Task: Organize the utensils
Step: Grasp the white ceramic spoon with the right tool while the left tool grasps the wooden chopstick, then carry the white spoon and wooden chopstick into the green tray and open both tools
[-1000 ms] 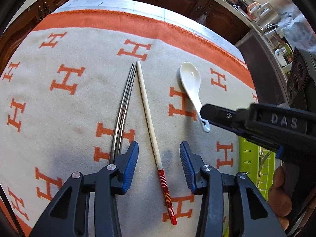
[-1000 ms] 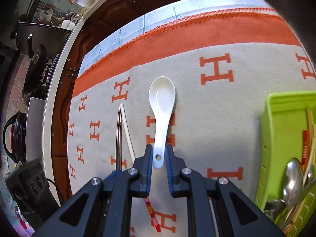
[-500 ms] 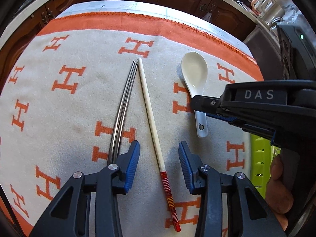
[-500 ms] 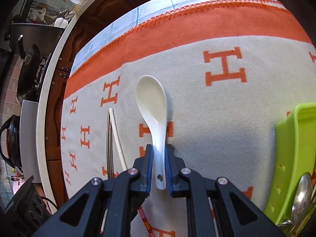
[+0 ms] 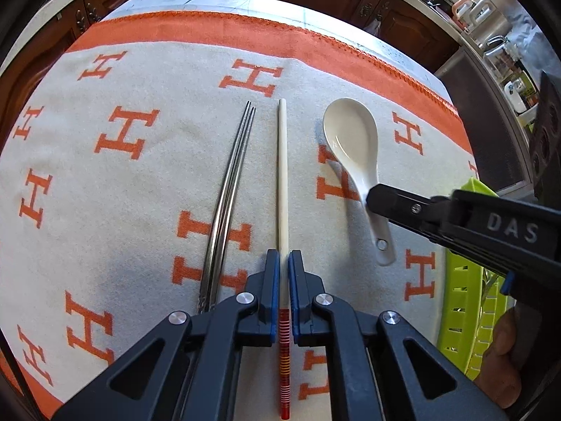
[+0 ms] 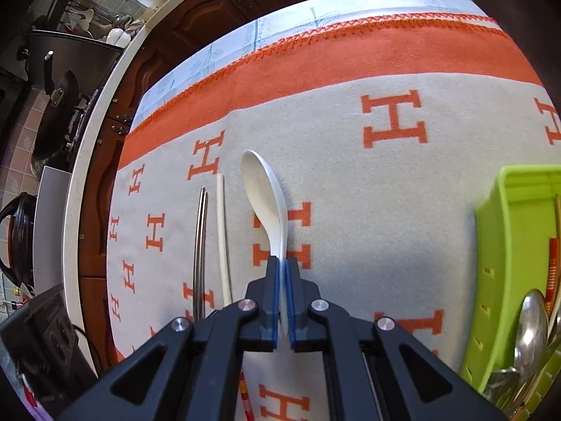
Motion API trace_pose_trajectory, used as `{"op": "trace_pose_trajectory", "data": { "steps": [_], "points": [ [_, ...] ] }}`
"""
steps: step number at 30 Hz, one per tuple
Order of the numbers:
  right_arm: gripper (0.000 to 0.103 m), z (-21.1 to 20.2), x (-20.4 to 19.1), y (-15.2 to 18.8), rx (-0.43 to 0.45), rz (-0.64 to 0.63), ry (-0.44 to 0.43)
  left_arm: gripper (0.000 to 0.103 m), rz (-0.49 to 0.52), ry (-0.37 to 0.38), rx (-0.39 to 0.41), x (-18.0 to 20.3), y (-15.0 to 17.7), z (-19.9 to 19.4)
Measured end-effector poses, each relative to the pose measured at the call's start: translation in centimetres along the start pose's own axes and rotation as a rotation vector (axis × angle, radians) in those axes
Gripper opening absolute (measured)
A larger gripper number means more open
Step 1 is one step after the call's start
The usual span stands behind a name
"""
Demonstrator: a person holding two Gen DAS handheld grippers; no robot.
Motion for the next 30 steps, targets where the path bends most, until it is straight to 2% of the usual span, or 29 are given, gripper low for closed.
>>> {"op": "trace_pose_trajectory", "data": {
  "steps": [6,13,18,20,30],
  "points": [
    [0.003,-2.4,0.4,1.8,0.036,0.028,-0.046,0.003,0.013,0.033,0.010,-0.2,0.8,-1.9],
    [0.003,-5.6,1.3,4.0,0.094,0.068,-0.071,0.003,0.065,0.089,0.024,2.1,0.8,-4.9],
    [0.003,-8.9,3.8,6.5,0.145,0.125,-0.064,0.003,0.145,0.144,0.018,5.4,1.0,-6.9],
    [0.003,-11.0,5.9,8.4,0.177,0.169,-0.040,0.003,0.183,0.169,0.006,7.1,1.3,-7.4],
    [0.003,-13.4,14.0,14.4,0.213,0.356,0.056,0.003,0.352,0.215,-0.114,16.0,4.2,-5.6]
  ]
}}
Point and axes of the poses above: each gripper's, at about its wrist camera, not at the fingertips, and z roughly the way its jaws point, x to its right, y to its underside, the point moved 4 cm from there along z, roughly the way its jaws point, and after that the axes turned 9 degrees about -x, right-handed, at the moved point
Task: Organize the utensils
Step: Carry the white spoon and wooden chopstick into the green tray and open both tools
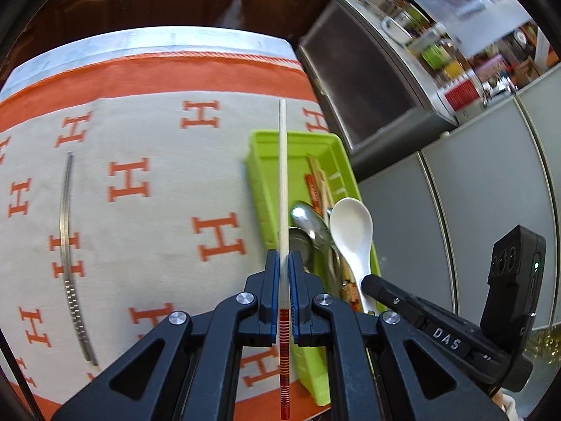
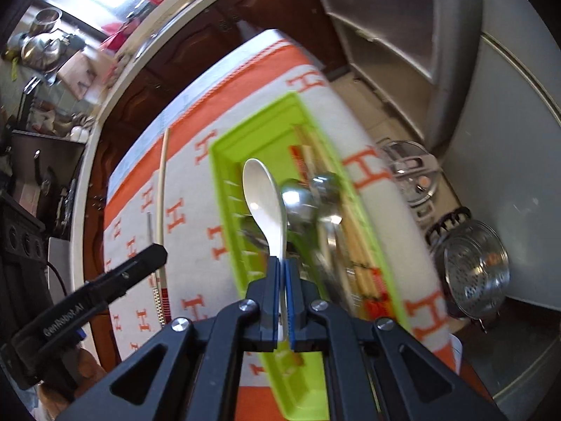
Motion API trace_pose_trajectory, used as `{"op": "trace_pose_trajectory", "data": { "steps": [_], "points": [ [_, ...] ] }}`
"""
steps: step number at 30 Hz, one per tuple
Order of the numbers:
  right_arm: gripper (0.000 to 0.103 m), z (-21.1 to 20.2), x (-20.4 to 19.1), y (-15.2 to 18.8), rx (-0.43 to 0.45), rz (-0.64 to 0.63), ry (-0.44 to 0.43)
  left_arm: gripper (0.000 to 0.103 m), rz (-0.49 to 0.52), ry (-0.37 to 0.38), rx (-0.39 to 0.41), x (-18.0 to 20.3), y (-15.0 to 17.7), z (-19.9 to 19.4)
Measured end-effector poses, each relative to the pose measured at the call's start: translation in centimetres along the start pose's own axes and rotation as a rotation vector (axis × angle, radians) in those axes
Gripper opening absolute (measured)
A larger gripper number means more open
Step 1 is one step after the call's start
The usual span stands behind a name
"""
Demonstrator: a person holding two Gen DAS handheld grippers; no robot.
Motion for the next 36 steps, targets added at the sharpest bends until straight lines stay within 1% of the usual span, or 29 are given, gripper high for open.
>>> {"op": "trace_pose_trajectory", "data": {
  "steps": [3,8,15,18,20,21,22,24,25,30,36],
  "points": [
    [0.003,0.1,1.6,0.6,-0.005,0.032,0.015,0.003,0.021,-0.005,-0.041,1.8,-0.2,1.6],
    [0.003,0.4,3.2,1.1,-0.011,0.054,0.030,0.003,0.005,-0.011,-0.088,2.9,-1.0,4.2],
    [0.003,1.2,2.9,0.6,-0.025,-0.002,0.078,0.003,-0.061,-0.003,-0.139,2.8,-2.2,6.9],
    [0.004,1.3,2.8,0.0,-0.042,-0.016,0.099,0.004,-0.065,-0.011,-0.155,2.8,-2.0,7.7],
    [0.004,1.3,2.7,-0.3,-0.041,-0.028,0.103,0.004,-0.067,-0.003,-0.174,2.9,-1.7,8.2],
    [0.004,1.3,2.7,-0.3,-0.041,-0.028,0.103,0.006,-0.066,-0.001,-0.183,2.9,-1.6,8.3],
    [0.004,1.4,2.4,-0.5,-0.044,-0.049,0.117,0.008,-0.063,0.002,-0.189,3.0,-1.5,8.4],
    [0.004,1.5,2.2,-0.8,-0.045,-0.069,0.131,0.015,-0.054,0.000,-0.195,3.1,-1.1,8.4],
    [0.004,1.6,2.1,-0.8,-0.049,-0.078,0.134,0.016,-0.052,0.000,-0.196,3.4,-1.2,8.6],
    [0.004,1.6,1.6,-1.0,-0.062,-0.097,0.126,0.016,-0.029,-0.007,-0.207,3.3,-0.4,7.9],
    [0.004,1.4,0.5,-1.0,-0.061,-0.136,0.123,0.016,0.029,-0.048,-0.174,2.7,0.7,5.1]
  ]
}}
Point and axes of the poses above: each gripper's, at about its wrist camera, not at the fingertips, and z roughly the way its jaws point, x to its right, y to its underside, the point moved 4 cm from there along z, roughly the way its jaws point, and after that the axes turned 9 degrees about -x, right-handed, at the moved point
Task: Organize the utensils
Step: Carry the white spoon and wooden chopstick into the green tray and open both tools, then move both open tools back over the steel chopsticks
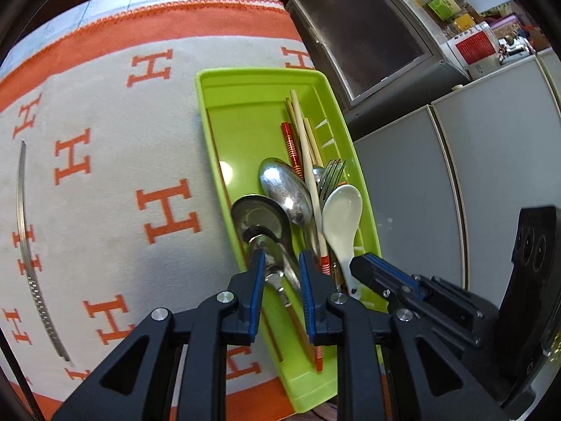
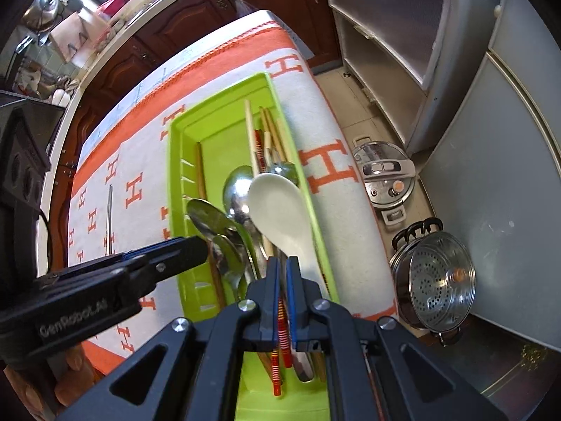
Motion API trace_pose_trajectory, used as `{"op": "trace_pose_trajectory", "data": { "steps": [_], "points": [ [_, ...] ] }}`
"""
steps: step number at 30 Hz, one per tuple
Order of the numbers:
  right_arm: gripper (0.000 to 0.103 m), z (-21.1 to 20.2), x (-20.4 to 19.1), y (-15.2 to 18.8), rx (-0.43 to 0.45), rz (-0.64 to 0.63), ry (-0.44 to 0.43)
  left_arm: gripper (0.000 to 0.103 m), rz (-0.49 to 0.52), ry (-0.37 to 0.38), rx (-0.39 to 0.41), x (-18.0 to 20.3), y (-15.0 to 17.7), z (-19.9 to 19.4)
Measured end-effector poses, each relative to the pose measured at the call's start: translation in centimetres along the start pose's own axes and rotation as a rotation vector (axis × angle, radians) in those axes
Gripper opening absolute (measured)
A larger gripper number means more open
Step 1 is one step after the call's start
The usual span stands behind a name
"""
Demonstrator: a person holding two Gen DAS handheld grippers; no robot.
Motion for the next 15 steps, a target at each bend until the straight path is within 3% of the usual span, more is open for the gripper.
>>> {"op": "trace_pose_trajectory", "data": {
  "steps": [7,15],
  "points": [
    [0.004,-1.0,-3.5,0.8,0.009,-0.085,-0.010,0.017,-0.024,-0.039,0.078,-3.2,1.8,-4.2],
    [0.004,-0.8,-8.3,2.1,-0.012,-0.182,-0.010,0.024,-0.053,-0.170,0.174,-8.6,5.7,-7.5]
  ]
}}
Point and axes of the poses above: each gripper's, at about its wrist camera, not at the fingertips, and z roughly the way its jaws point, x to its right, y to its underside, the point moved 4 cm from there along z, roughly the way its jaws point, and after that the axes turned 9 degrees about -x, right-handed, at the moved point
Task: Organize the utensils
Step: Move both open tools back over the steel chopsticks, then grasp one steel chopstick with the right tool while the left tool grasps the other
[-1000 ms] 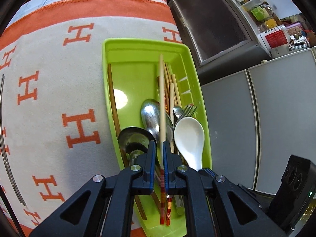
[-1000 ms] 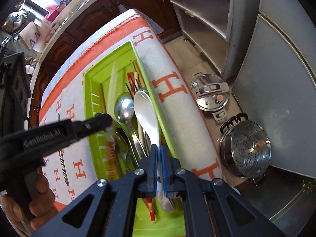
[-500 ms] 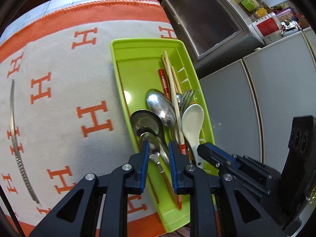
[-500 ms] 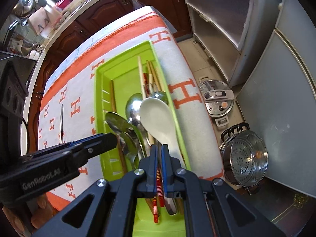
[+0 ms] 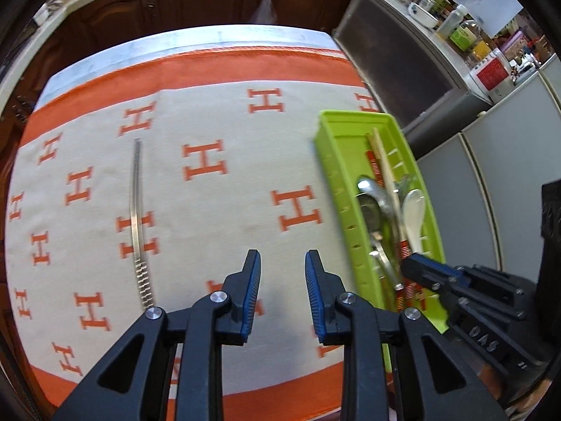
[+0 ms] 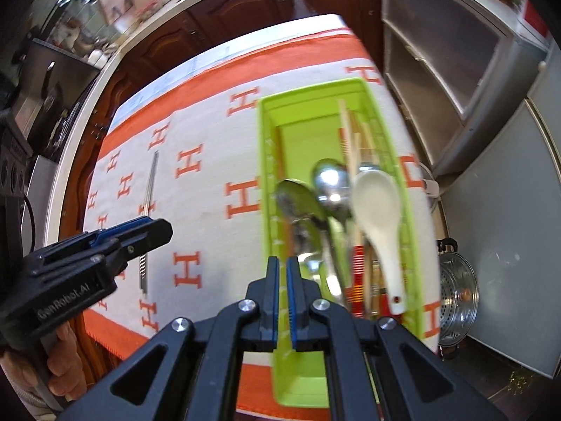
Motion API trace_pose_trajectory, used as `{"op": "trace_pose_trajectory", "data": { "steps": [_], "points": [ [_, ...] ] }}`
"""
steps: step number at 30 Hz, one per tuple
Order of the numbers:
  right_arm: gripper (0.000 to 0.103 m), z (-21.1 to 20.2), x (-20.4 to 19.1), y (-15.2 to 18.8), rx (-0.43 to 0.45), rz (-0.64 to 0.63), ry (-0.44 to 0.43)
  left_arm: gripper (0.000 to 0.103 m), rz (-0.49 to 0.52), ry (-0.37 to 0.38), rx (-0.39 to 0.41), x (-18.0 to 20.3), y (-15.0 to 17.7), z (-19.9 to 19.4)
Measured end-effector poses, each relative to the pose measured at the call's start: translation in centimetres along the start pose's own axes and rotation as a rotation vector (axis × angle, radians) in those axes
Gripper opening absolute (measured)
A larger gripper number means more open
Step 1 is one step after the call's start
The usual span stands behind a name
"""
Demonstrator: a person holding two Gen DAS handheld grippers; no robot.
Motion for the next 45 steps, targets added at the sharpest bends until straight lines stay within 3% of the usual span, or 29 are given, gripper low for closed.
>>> {"op": "trace_pose_trajectory", "data": {
  "steps": [7,10,21,37,45],
  "points": [
    [0.004,0.4,-4.6,-0.3,-0.003,-0.095,-0.001,0.025,-0.087,-0.029,0.028,-5.8,3.2,0.0],
    [0.004,1.1,-6.5,-0.6,-0.010,-0.118,-0.007,0.033,-0.136,-0.048,0.055,-8.4,4.3,0.0],
    [0.004,5.6,-12.7,-2.4,-0.061,-0.165,-0.048,0.035,-0.261,-0.068,0.078,-16.3,5.6,0.2],
    [0.005,13.3,-18.4,-4.3,-0.146,-0.201,-0.064,0.035,-0.262,-0.041,0.075,-19.1,5.2,0.8],
    [0.009,14.5,-19.1,-4.1,-0.139,-0.213,-0.012,0.035,-0.293,-0.029,0.067,-20.3,5.6,1.3]
  ]
}}
Point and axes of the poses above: each gripper's, at about its wrist camera, not at the fingertips, and z roughly the way its jaws point, x to its right, y to its underside, the point moved 4 cm from there along z, roughly the way its jaws point, and after that the axes turned 9 degrees about -x, right-handed, at the moved point
